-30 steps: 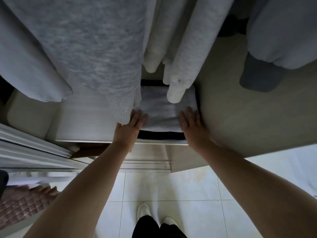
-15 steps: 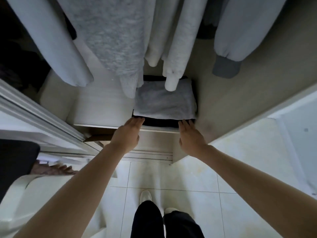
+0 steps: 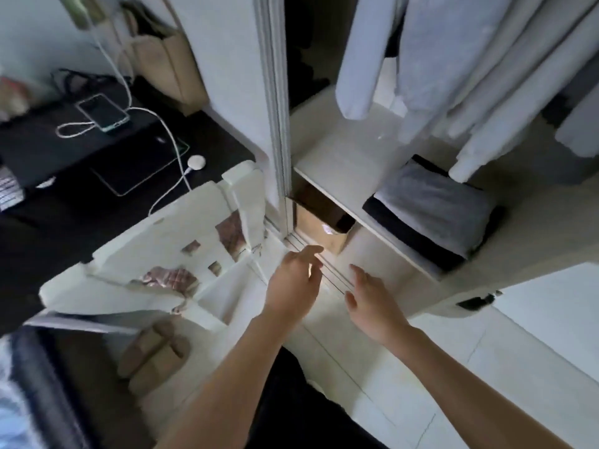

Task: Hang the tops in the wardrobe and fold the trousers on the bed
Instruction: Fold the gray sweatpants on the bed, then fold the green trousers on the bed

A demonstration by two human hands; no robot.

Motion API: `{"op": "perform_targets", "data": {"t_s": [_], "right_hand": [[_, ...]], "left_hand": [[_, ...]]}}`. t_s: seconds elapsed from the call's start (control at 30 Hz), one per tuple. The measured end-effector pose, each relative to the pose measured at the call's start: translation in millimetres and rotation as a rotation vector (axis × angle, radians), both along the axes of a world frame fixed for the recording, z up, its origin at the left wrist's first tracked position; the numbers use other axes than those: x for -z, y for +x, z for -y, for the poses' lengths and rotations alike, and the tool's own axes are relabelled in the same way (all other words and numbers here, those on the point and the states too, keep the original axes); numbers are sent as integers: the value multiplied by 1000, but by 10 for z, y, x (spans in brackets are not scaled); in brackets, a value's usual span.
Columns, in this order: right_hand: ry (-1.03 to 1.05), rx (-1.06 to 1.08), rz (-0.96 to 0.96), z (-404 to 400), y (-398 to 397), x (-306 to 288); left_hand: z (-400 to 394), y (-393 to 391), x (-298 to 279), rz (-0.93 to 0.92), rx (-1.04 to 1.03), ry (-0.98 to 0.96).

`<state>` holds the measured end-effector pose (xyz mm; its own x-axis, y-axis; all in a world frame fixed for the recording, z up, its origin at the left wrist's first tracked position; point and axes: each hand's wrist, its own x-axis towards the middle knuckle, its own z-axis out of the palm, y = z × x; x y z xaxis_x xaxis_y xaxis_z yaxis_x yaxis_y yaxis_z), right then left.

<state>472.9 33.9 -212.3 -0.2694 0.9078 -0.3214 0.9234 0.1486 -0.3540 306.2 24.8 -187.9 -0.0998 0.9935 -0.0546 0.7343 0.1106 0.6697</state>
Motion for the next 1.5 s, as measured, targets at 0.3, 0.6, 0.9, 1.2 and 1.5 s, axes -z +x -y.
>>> {"op": "perform_targets", "data": {"t_s": [0.3, 0.6, 0.9, 1.2, 1.5], "right_hand": [[-67, -519, -159, 923, -1127, -366], [-184, -1111, -110, 2562, -2160, -407], [-255, -1439, -68, 4933, -2635, -142], [-444, -1657, 123, 7449, -2983, 372], [-655, -1505, 327, 9121, -3523, 1860]], "left_hand": [[2007, -727, -119, 199, -812, 24], [4462, -837, 139, 459, -1448, 72], [7160, -141, 547, 602, -2045, 104], [9494, 310, 1056, 682, -2396, 23], [10634, 213, 2465, 729, -2320, -317]]}}
